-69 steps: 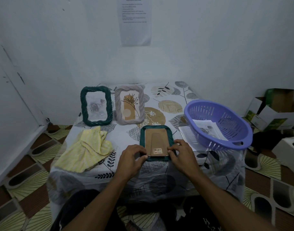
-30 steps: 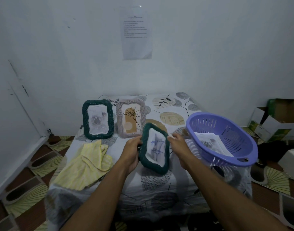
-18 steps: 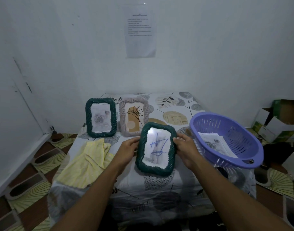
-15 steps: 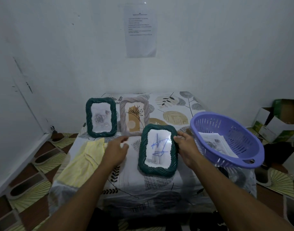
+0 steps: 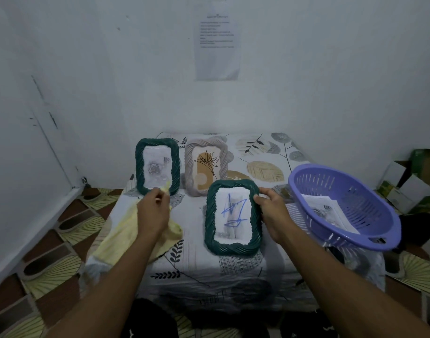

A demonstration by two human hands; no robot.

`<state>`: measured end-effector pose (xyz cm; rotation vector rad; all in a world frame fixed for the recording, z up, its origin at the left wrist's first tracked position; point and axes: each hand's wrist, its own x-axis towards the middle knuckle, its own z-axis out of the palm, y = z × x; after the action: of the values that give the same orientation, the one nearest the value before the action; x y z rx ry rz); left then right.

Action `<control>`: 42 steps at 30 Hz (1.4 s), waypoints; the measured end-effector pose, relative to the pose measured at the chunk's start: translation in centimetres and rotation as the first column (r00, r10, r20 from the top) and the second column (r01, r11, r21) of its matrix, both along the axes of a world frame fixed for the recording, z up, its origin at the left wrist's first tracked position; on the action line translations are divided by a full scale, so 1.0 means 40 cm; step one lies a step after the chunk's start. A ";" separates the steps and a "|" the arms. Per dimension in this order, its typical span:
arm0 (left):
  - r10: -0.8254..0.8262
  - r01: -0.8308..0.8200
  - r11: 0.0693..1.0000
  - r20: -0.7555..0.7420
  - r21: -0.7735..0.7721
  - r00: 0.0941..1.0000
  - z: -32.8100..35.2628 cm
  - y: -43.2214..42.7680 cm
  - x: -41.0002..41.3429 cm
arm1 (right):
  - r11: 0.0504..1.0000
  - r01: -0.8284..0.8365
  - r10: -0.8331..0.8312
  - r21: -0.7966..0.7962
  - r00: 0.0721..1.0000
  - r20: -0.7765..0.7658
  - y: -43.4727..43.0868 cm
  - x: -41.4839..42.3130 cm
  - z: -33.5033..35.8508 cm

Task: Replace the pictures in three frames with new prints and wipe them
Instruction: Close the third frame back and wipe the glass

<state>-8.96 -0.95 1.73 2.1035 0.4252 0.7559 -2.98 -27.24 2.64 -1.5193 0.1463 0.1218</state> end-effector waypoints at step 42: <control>-0.438 0.546 0.328 -0.388 0.771 0.811 -0.004 -0.255 -0.031 | 0.950 0.104 -0.121 0.294 0.992 0.038 -0.042 0.003 0.102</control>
<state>-10.18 -11.16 1.56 2.9925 -0.7562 0.4873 -2.86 -28.93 6.73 -1.2150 0.1631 0.0089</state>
